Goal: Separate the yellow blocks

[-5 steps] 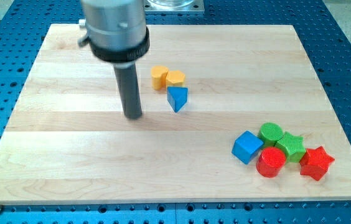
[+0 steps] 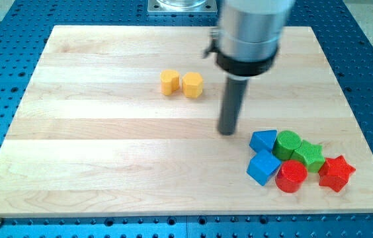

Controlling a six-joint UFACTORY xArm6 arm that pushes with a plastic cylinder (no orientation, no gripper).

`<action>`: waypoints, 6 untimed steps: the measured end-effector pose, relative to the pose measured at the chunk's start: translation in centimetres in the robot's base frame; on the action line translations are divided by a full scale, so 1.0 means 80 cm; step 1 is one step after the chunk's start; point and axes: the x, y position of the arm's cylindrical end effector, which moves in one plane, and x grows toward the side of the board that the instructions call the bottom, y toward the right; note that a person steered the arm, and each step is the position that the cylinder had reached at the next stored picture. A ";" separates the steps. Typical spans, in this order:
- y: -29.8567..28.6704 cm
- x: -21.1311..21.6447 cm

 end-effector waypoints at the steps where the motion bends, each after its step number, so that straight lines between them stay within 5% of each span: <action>1: -0.052 -0.036; 4: -0.151 -0.162; 5: -0.054 -0.177; 6: 0.014 -0.094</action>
